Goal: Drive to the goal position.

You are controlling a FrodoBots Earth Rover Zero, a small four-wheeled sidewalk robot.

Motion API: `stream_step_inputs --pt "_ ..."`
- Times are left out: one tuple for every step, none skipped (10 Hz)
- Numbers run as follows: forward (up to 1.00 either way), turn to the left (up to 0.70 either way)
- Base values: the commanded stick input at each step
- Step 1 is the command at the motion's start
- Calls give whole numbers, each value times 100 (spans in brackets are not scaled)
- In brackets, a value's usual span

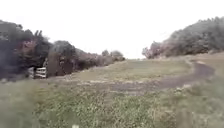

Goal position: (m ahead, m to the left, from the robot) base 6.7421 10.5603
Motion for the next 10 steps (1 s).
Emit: stream_step_inputs --pt "85 0" --pt "85 0" --pt "85 0" --pt "85 0" --pt "85 0" --pt "85 0" --pt "85 0" --pt "85 0" --pt "85 0" --pt "85 0"
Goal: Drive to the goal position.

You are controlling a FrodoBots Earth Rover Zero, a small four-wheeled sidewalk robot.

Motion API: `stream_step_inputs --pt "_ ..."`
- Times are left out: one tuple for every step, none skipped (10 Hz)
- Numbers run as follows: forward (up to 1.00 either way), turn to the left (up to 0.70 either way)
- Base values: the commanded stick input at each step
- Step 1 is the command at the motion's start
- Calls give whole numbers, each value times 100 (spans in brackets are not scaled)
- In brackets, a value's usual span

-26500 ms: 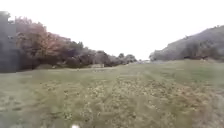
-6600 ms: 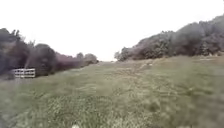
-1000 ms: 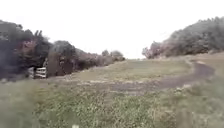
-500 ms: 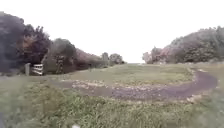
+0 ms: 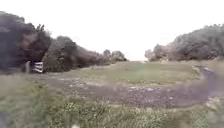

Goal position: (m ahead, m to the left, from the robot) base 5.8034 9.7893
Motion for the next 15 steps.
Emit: stream_step_inputs --pt "85 0" --pt "85 0" --pt "85 0" --pt "85 0" --pt "85 0" --pt "85 2" --pt "85 11" --pt "85 15" --pt "85 22" --pt "85 29" --pt "85 32" --pt "85 34" --pt "85 34" --pt "85 34" --pt "85 34"
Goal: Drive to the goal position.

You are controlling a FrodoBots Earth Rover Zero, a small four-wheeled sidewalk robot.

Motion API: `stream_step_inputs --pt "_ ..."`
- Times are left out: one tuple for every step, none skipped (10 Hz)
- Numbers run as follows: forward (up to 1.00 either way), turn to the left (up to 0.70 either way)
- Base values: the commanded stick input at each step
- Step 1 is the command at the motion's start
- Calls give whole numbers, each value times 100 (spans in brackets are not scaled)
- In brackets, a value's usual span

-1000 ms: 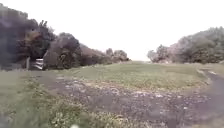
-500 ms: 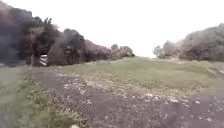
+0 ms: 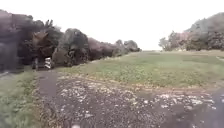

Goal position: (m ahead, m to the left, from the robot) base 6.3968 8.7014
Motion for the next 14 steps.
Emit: stream_step_inputs --pt "85 34" --pt "85 34" --pt "85 34" --pt "85 34" --pt "85 34" --pt "85 34" --pt "85 34" --pt "85 34" --pt "85 34" --pt "85 34" --pt "85 34" --pt "85 34" --pt "85 34" --pt "85 18"
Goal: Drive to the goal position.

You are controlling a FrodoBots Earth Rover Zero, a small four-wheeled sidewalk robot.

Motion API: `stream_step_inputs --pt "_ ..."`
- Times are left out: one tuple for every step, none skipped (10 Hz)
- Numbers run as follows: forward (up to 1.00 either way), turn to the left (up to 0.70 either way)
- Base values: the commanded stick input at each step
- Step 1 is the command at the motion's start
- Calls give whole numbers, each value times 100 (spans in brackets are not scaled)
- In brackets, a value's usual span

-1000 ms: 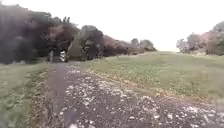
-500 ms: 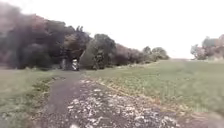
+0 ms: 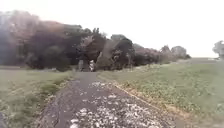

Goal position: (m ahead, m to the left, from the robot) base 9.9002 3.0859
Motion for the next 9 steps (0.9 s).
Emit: stream_step_inputs --pt "85 0" --pt "85 0" --pt "85 0" --pt "85 0" --pt "85 0" --pt "85 0" --pt "85 0" --pt "85 0" --pt "85 0"
